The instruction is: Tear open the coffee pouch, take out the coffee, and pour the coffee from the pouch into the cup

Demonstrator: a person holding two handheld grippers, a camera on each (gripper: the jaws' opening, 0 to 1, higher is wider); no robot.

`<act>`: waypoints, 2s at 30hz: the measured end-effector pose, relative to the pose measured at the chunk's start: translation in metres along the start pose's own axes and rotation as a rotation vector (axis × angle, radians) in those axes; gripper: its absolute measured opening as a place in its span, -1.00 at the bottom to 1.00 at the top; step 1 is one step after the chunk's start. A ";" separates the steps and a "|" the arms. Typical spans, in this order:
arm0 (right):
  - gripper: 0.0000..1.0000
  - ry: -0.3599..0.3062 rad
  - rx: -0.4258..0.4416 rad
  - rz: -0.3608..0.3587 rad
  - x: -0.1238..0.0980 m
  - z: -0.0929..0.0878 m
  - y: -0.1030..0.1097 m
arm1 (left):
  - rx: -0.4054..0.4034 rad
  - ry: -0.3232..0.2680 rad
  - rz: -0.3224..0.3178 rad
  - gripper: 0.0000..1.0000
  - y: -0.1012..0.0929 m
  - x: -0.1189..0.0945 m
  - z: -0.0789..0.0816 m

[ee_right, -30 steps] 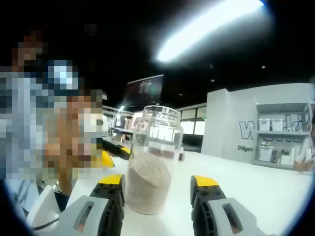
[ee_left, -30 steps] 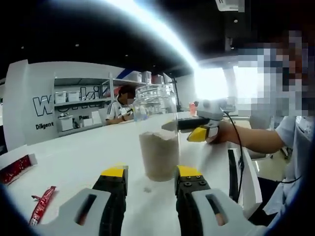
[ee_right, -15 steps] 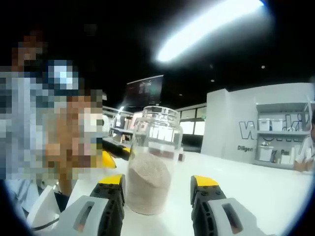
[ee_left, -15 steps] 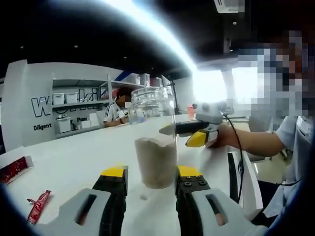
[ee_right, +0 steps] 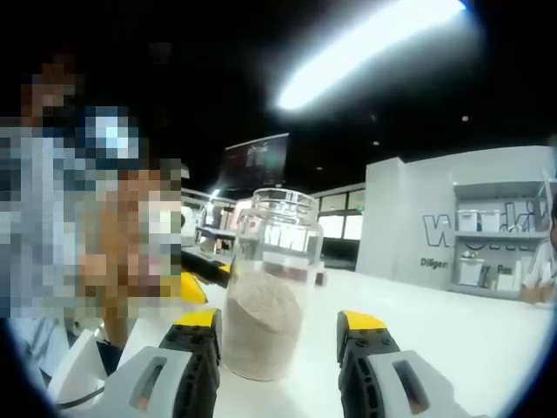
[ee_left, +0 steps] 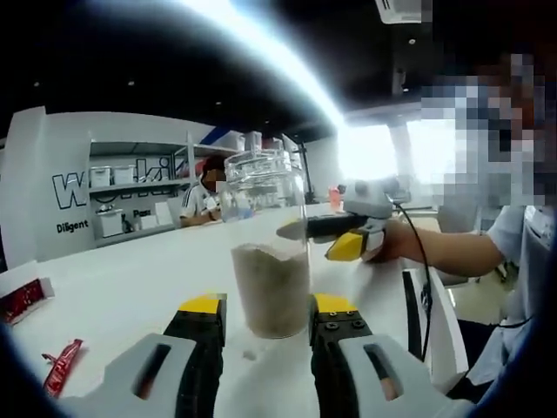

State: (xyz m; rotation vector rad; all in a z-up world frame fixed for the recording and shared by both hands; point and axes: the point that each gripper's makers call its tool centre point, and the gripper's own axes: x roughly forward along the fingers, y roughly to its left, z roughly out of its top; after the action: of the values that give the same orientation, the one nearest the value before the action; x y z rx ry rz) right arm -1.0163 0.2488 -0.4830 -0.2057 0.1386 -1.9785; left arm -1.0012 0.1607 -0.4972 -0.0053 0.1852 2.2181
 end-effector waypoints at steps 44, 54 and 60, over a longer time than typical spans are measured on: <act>0.07 -0.031 0.027 -0.010 -0.001 0.005 -0.005 | -0.019 -0.006 -0.029 -0.14 -0.003 0.028 0.003; 0.07 -0.036 0.028 -0.006 -0.001 0.006 -0.004 | -0.028 -0.008 -0.024 -0.13 -0.001 0.031 0.003; 0.04 -0.037 0.029 0.001 -0.002 0.006 -0.002 | -0.022 -0.005 -0.024 -0.13 -0.003 0.032 0.004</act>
State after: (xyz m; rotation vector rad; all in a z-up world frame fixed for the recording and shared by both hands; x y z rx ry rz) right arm -1.0159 0.2508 -0.4772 -0.2227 0.0859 -1.9737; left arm -1.0183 0.1887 -0.4961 -0.0145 0.1572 2.1963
